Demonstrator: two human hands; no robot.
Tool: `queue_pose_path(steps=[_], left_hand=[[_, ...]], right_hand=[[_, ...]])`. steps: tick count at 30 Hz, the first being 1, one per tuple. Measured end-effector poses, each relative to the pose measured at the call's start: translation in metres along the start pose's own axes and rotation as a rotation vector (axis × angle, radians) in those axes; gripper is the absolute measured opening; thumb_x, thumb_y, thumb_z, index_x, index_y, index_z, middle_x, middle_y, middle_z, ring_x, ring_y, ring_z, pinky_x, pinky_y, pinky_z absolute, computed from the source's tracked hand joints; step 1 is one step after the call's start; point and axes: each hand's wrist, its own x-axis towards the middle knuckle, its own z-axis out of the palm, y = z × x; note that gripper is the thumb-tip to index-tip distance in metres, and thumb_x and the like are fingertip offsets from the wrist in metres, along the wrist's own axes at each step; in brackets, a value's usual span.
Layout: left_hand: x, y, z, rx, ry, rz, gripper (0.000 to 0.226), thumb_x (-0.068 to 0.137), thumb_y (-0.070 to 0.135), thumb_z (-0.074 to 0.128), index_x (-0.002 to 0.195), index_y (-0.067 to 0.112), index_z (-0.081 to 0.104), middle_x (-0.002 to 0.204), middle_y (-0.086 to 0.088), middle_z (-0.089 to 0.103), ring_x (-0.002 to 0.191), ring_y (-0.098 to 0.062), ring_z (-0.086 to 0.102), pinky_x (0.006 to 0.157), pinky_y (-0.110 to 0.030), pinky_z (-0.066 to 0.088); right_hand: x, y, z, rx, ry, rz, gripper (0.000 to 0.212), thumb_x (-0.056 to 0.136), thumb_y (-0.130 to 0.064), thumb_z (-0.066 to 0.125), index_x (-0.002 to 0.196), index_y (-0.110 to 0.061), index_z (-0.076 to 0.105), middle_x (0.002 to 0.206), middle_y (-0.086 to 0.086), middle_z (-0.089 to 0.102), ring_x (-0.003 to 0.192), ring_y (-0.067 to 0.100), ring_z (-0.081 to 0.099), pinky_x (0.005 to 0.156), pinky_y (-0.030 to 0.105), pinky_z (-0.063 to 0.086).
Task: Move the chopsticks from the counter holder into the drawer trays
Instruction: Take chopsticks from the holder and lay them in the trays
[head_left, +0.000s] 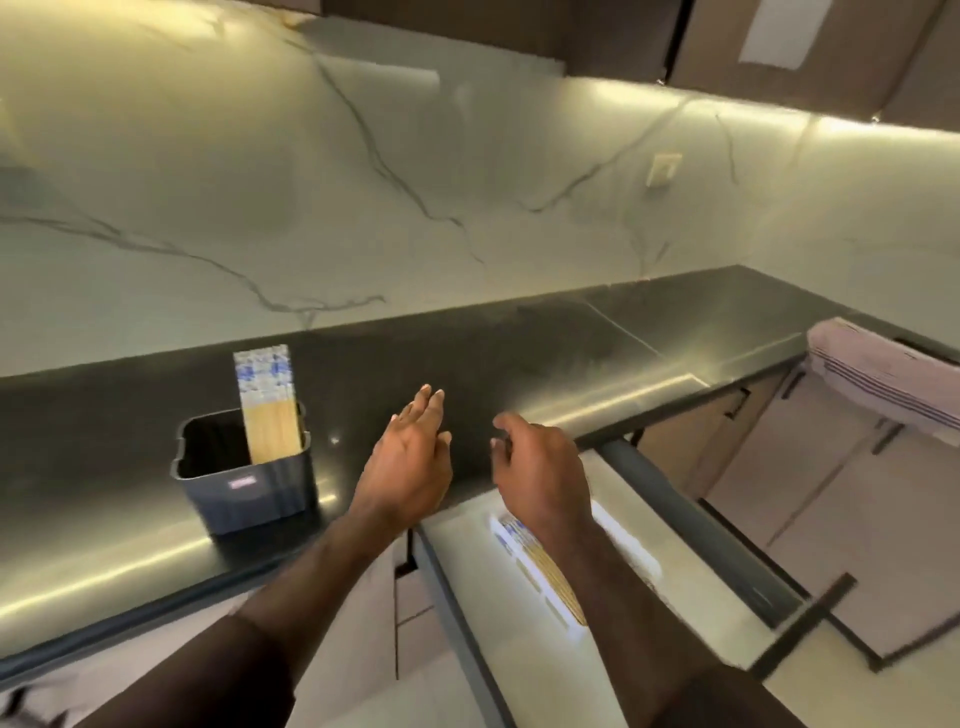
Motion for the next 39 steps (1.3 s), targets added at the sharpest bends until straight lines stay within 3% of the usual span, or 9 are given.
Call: queue_pose_path(steps=[3,9,15,18,20,22,25,29,39], left_hand=[[0.000,-0.027,-0.039,-0.006,0.067,-0.073,0.054,0.101,0.018,0.043,0.151,0.013,0.025,0.160,-0.008,0.019,0.146,-0.024,0.021,0.119,-0.041,0.022],[0.010,-0.098,-0.096,-0.014,0.184,-0.206,0.054,0.098,0.016,0.048,0.149,0.011,0.030,0.158,-0.009,0.027,0.144,-0.025,0.027,0.113,-0.032,0.025],[0.041,-0.176,-0.133,-0.025,0.211,-0.289,0.061,0.093,0.014,0.060,0.147,0.015,0.034,0.152,-0.009,0.039,0.131,-0.030,0.049,0.108,-0.048,0.040],[0.059,-0.207,-0.142,-0.065,0.218,-0.303,0.061,0.090,0.013,0.064,0.145,0.015,0.038,0.141,-0.012,0.053,0.104,-0.020,0.065,0.088,-0.021,0.050],[0.070,-0.226,-0.144,-0.090,0.205,-0.321,0.063,0.089,0.015,0.066,0.146,0.018,0.038,0.136,-0.012,0.058,0.082,-0.003,0.063,0.068,0.000,0.041],[0.077,-0.240,-0.142,-0.133,0.197,-0.340,0.065,0.088,0.016,0.068,0.146,0.020,0.038,0.131,-0.013,0.061,0.076,0.005,0.058,0.055,0.004,0.037],[0.087,-0.254,-0.135,-0.223,0.190,-0.387,0.067,0.086,0.015,0.070,0.145,0.020,0.039,0.136,-0.011,0.058,0.115,-0.013,0.060,0.080,-0.011,0.042],[0.096,-0.267,-0.126,-0.496,0.160,-0.504,0.067,0.084,0.005,0.071,0.144,0.015,0.041,0.138,-0.009,0.056,0.122,-0.018,0.057,0.099,-0.031,0.049],[0.107,-0.282,-0.117,-0.638,0.149,-0.520,0.045,0.082,0.006,0.074,0.125,0.010,0.061,0.101,0.001,0.075,0.086,-0.003,0.072,0.073,-0.018,0.057]], right_hand=[[0.017,-0.045,0.013,0.058,-0.001,-0.086,0.027,0.093,-0.025,0.057,0.119,-0.020,0.063,0.097,0.004,0.075,0.088,0.024,0.070,0.075,0.034,0.056],[0.052,-0.125,0.057,0.155,-0.044,-0.210,0.024,0.093,-0.028,0.060,0.116,-0.022,0.064,0.097,-0.003,0.075,0.085,0.011,0.070,0.069,0.019,0.047],[0.084,-0.188,0.121,0.288,-0.196,-0.159,0.030,0.091,-0.028,0.065,0.121,-0.024,0.063,0.104,-0.006,0.073,0.082,0.002,0.069,0.068,0.012,0.054],[0.094,-0.208,0.149,0.305,-0.236,-0.122,0.032,0.091,-0.026,0.066,0.123,-0.023,0.063,0.106,-0.007,0.073,0.083,0.002,0.068,0.067,0.012,0.053],[0.098,-0.217,0.166,0.294,-0.261,-0.082,0.030,0.092,-0.024,0.065,0.121,-0.023,0.064,0.105,-0.005,0.072,0.082,0.004,0.067,0.067,0.012,0.053],[0.101,-0.221,0.178,0.279,-0.283,-0.048,0.027,0.092,-0.023,0.063,0.119,-0.022,0.065,0.104,-0.004,0.072,0.082,0.005,0.067,0.068,0.014,0.054],[0.102,-0.225,0.194,0.253,-0.330,-0.007,0.026,0.092,-0.022,0.063,0.119,-0.022,0.064,0.104,-0.004,0.071,0.084,0.006,0.067,0.068,0.015,0.053],[0.103,-0.225,0.208,0.244,-0.387,0.042,0.035,0.092,-0.021,0.063,0.126,-0.023,0.059,0.111,-0.004,0.069,0.091,0.006,0.066,0.067,0.012,0.049],[0.101,-0.224,0.219,0.315,-0.371,0.093,0.035,0.094,-0.024,0.060,0.129,-0.026,0.057,0.118,-0.008,0.065,0.105,0.005,0.062,0.090,0.023,0.054]])
